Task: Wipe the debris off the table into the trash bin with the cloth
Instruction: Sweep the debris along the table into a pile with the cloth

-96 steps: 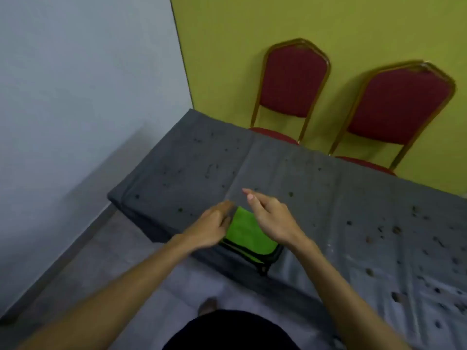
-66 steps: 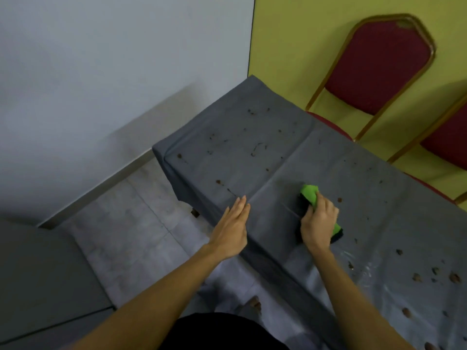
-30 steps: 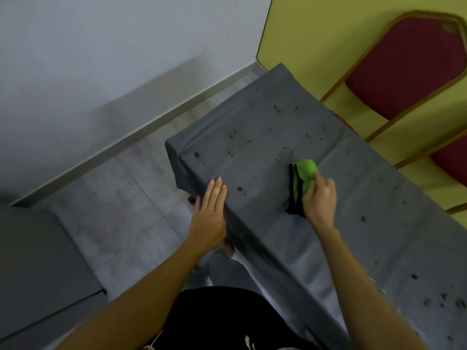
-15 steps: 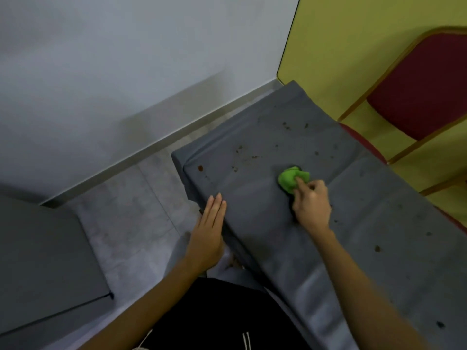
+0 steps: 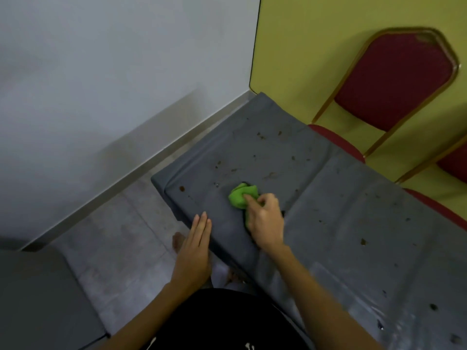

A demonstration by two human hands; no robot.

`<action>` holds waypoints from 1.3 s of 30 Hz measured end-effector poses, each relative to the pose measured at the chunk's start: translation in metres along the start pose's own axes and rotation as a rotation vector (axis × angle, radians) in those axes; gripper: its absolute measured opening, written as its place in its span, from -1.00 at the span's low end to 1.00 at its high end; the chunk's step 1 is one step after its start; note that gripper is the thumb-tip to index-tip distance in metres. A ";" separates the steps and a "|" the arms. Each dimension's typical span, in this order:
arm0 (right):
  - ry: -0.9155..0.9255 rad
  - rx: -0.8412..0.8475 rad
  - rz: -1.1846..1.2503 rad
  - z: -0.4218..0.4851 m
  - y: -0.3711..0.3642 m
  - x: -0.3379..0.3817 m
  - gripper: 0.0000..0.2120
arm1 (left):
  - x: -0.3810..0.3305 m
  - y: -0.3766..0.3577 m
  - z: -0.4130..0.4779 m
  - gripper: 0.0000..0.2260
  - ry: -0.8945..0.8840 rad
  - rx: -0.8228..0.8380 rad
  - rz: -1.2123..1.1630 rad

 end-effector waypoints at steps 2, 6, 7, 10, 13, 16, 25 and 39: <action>-0.196 -0.126 -0.011 0.018 0.018 -0.054 -0.71 | 0.000 0.000 -0.001 -0.29 0.028 0.009 0.016; -0.138 -0.123 -0.063 0.025 0.027 -0.046 -0.74 | -0.001 0.022 0.012 -0.35 0.187 0.007 0.025; -0.102 -0.139 -0.041 0.023 0.030 -0.027 -0.75 | 0.006 0.034 0.018 -0.35 0.258 -0.016 0.053; 0.080 -0.110 0.022 0.006 0.015 0.051 -0.76 | 0.025 0.056 0.034 -0.33 0.352 0.010 0.156; 0.258 0.124 0.029 -0.017 -0.033 0.121 -0.67 | 0.036 0.051 0.034 -0.37 0.334 0.111 0.203; 0.348 0.157 -0.042 -0.021 -0.044 0.135 -0.63 | 0.040 0.052 0.032 -0.40 0.322 0.104 0.199; -0.005 -0.008 -0.149 0.108 0.000 -0.010 -0.66 | 0.047 0.055 0.032 -0.28 0.291 0.149 0.136; 0.386 0.076 -0.188 0.072 -0.037 0.126 -0.69 | 0.056 0.056 0.029 -0.33 0.122 0.034 -0.064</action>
Point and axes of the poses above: each hand's wrist, its own z-axis towards the middle knuckle, its own y-axis out of the back of the hand, x = y × z, the point moved 10 cm from there along z, towards the middle knuckle, and after that the axes turned 8 degrees about -z, right-handed, at the moved point
